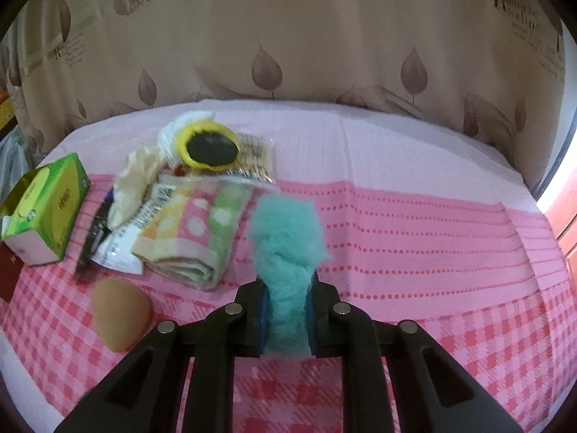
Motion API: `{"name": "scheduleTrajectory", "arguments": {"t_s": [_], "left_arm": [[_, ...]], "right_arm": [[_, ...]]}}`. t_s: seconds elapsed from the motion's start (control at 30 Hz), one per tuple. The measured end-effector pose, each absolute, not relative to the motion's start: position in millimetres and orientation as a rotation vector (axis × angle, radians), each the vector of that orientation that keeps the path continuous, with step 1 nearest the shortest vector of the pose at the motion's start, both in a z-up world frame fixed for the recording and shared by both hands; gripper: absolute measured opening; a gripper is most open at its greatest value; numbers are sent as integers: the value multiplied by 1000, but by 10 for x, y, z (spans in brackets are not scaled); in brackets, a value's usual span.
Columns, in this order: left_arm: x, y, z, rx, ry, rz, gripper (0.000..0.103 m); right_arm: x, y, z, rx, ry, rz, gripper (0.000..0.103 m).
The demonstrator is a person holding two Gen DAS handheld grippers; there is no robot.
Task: Organize soft objects
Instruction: 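Release the white towel in the tin while the right tool carries the scrunchie over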
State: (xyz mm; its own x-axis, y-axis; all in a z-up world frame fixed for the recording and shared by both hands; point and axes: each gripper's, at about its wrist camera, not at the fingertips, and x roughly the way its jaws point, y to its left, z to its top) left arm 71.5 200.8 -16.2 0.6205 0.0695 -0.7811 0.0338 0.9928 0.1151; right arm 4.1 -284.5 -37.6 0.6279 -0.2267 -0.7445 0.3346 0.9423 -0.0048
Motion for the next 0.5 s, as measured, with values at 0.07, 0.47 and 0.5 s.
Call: {"name": "scheduleTrajectory", "arguments": {"t_s": [0.07,0.47,0.5], "left_arm": [[723,2047,-157,107,902,30,35],[748,2171,-126,60,905,51,36],[748,2181,-125,57,907,56,37]], "right_arm": [[41,-2789,-286,130,816,-321,14],[215,-2092,176,65,749,-179,14],[251,-1996,218,64,745,-154,14]]}}
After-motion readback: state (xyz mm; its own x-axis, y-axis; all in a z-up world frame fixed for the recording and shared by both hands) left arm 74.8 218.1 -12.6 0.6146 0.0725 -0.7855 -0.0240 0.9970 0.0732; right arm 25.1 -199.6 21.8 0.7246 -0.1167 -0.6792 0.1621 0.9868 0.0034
